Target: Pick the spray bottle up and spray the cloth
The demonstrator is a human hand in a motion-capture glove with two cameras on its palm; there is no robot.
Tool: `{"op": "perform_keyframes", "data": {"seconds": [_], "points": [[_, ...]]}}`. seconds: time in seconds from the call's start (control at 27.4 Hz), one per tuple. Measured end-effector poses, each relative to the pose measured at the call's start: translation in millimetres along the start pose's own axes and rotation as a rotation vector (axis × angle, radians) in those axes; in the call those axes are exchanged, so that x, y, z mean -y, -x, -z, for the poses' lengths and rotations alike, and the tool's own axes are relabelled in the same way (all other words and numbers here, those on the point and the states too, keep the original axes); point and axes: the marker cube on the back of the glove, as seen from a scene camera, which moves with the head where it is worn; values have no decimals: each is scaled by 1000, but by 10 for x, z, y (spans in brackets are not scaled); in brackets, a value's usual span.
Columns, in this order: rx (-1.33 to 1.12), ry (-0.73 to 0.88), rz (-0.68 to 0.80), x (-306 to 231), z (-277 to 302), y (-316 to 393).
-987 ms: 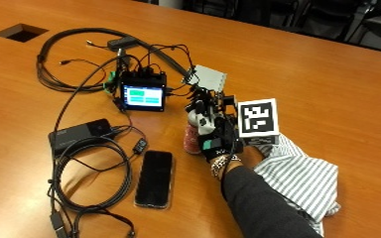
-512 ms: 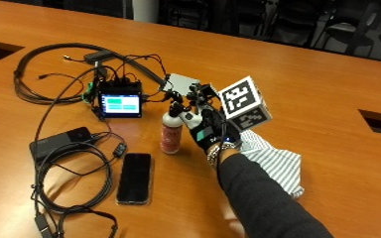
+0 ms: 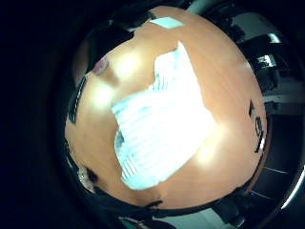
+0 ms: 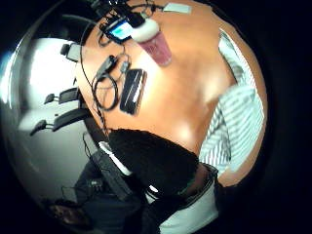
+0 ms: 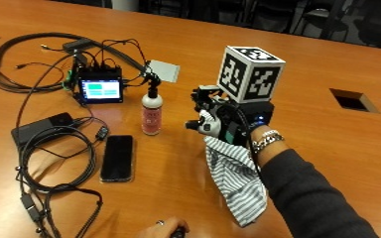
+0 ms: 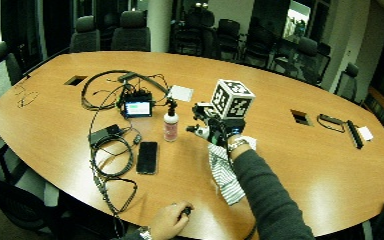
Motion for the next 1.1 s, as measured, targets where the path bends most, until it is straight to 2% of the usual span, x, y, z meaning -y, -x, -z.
{"op": "perform_keyframes", "data": {"seconds": [0.29, 0.66, 1.1], "points": [[-59, 92, 94, -634, -137, 235], [-101, 98, 68, -1218, -353, 349], [-87, 72, 32, -1378, -471, 286]]}}
